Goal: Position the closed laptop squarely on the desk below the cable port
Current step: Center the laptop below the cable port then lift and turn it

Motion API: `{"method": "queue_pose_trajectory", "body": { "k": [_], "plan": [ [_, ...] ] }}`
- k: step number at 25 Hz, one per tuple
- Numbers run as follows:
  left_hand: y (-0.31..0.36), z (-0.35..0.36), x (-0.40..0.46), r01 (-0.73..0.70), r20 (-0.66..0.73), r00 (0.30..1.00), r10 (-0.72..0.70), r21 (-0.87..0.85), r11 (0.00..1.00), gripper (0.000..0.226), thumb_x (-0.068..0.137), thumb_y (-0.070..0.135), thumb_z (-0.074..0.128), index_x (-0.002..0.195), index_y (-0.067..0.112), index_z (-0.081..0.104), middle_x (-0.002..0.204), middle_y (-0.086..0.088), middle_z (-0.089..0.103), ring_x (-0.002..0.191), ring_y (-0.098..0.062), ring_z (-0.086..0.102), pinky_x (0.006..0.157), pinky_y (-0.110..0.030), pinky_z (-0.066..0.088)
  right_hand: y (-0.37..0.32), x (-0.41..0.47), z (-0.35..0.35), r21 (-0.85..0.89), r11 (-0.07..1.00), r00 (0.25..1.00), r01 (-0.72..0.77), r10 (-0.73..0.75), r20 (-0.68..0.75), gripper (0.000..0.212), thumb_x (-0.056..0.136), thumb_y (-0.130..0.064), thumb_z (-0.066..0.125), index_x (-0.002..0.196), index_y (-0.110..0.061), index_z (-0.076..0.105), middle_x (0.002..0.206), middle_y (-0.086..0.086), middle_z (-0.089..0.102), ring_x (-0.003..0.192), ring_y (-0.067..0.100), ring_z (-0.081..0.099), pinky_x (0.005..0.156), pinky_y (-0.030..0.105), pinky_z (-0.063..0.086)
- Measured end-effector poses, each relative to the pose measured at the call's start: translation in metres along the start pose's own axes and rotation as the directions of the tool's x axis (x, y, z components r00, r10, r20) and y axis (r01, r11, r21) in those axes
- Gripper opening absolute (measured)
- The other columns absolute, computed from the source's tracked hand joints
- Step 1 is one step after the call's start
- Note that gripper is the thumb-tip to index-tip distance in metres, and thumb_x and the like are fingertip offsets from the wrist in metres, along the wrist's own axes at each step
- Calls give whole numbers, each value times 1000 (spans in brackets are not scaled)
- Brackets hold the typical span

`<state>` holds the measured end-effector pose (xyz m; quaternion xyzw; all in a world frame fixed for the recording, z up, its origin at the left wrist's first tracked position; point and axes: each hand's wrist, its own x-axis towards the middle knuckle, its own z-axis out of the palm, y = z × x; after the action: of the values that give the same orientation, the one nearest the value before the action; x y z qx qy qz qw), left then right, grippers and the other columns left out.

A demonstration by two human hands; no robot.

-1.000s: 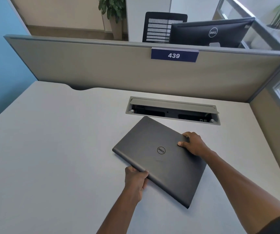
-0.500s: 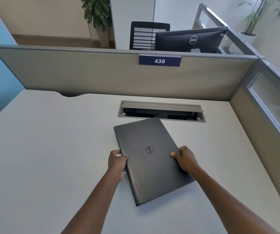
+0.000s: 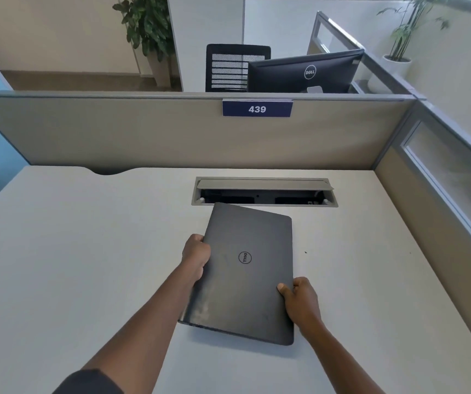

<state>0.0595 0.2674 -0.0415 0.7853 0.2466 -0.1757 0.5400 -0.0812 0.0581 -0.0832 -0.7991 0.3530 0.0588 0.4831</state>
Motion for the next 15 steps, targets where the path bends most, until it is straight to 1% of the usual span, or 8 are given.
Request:
{"method": "queue_pose_trajectory", "body": {
  "k": [3, 5, 6, 8, 10, 11, 13, 15],
  "plan": [
    [11, 5, 16, -48, 55, 998, 42, 110, 993, 32, 83, 5, 39, 99, 23, 60, 106, -9, 68, 105, -35, 65, 81, -38, 52, 8, -14, 14, 35, 999, 999, -33, 33, -3, 18, 96, -23, 63, 95, -6, 56, 78, 4, 60, 73, 20, 56, 66, 32, 46],
    [18, 8, 26, -88, 98, 993, 71, 175, 981, 36, 84, 6, 40, 105, 24, 63, 107, -10, 69, 104, -35, 65, 83, -38, 53, 12, -23, 22, 86, 995, 999, -53, 53, 2, 15, 96, -20, 62, 92, -7, 57, 74, 6, 59, 69, 18, 55, 62, 30, 44],
    [22, 9, 30, -110, 117, 989, 87, 203, 973, 37, 85, 7, 41, 108, 23, 65, 108, -10, 69, 102, -34, 65, 79, -37, 51, 12, -28, 26, 112, 992, 998, -64, 64, 3, 13, 96, -19, 61, 92, -7, 57, 75, 8, 61, 69, 18, 56, 61, 29, 43],
    [30, 14, 37, -152, 153, 981, 117, 247, 957, 39, 83, 8, 44, 110, 23, 67, 107, -10, 70, 89, -31, 62, 72, -33, 45, 11, -35, 34, 154, 984, 996, -84, 85, 2, 14, 96, -18, 61, 91, -7, 55, 78, 11, 64, 70, 19, 57, 59, 28, 42],
    [38, 18, 44, -180, 177, 975, 133, 282, 942, 36, 82, 10, 47, 105, 26, 69, 106, -10, 72, 82, -30, 58, 70, -31, 41, 7, -39, 40, 177, 979, 995, -102, 103, 7, 16, 95, -19, 62, 89, -7, 54, 73, 7, 60, 68, 19, 55, 58, 29, 41],
    [41, 21, 48, -195, 189, 972, 142, 303, 933, 35, 81, 10, 48, 102, 28, 69, 106, -10, 72, 84, -32, 60, 71, -31, 40, 6, -41, 43, 188, 975, 993, -116, 115, 14, 16, 95, -19, 63, 89, -7, 55, 72, 5, 59, 67, 18, 55, 58, 29, 41],
    [47, 29, 55, -228, 214, 964, 159, 355, 907, 37, 82, 9, 48, 103, 29, 70, 110, -10, 71, 101, -37, 64, 78, -32, 42, 3, -45, 49, 208, 968, 990, -141, 137, 33, 15, 94, -20, 65, 88, -8, 56, 69, 4, 60, 65, 16, 56, 58, 28, 42],
    [54, 38, 61, -265, 223, 957, 183, 425, 866, 43, 84, 6, 46, 111, 30, 70, 118, -7, 68, 113, -36, 60, 94, -39, 49, 0, -49, 54, 215, 963, 986, -164, 154, 59, 15, 93, -21, 65, 88, -10, 56, 71, 7, 65, 65, 16, 58, 59, 28, 46]
  ]
}}
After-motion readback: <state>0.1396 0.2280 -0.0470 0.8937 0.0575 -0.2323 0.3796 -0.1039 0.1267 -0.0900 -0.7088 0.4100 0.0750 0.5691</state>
